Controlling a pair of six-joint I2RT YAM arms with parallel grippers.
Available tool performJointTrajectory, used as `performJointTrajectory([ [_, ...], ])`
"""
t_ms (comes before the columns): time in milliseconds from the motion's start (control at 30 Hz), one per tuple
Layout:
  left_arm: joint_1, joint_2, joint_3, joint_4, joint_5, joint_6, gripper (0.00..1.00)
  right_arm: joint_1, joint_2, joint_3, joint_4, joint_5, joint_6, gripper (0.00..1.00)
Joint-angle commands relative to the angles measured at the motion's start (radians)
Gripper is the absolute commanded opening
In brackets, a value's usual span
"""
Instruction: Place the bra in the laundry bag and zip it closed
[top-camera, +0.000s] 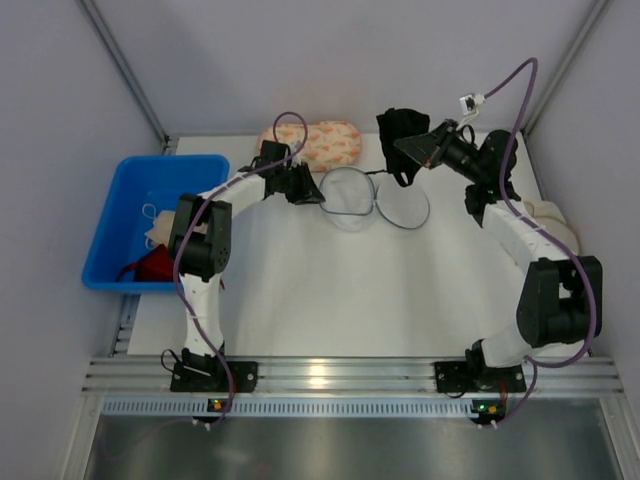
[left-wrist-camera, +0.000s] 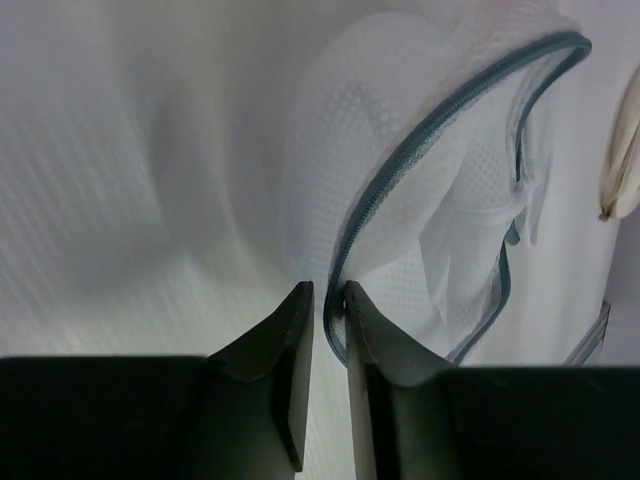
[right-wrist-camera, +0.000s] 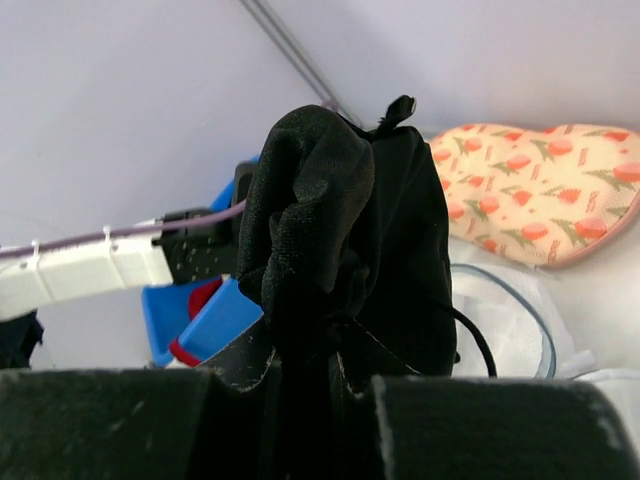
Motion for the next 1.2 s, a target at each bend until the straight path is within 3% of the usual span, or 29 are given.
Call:
performJointTrajectory([
  [0, 0.001, -0.053, -0.034, 0.131, 0.100, -0.110, 0.22, 0.022, 0.048, 0.017, 0.201, 0.081, 0.055, 0.00],
  [100, 0.004, -0.079, -0.091, 0.184, 0.169, -0.184, 0.07, 0.054, 0.091, 0.006, 0.261, 0.118, 0.080, 0.00],
  [200, 0.004, -0.108, -0.157, 0.244, 0.217, -0.260, 0.00, 0.097, 0.128, -0.011, 0.300, 0.137, 0.077, 0.00],
  [433, 0.020, -0.131, -0.252, 0.390, 0.306, -0.371, 0.00, 0.198, 0.233, -0.090, 0.344, 0.177, 0.046, 0.00],
  [800, 0.027, -0.139, -0.267, 0.439, 0.401, -0.435, 0.00, 0.278, 0.355, -0.210, 0.499, 0.275, -0.015, 0.00],
  [900, 0.026, -0.150, -0.276, 0.451, 0.419, -0.448, 0.00, 0.319, 0.358, -0.216, 0.479, 0.286, -0.106, 0.00],
  [1167, 0.026, -0.186, -0.353, 0.453, 0.455, -0.451, 0.00, 0.327, 0.393, -0.156, 0.501, 0.381, -0.041, 0.00],
])
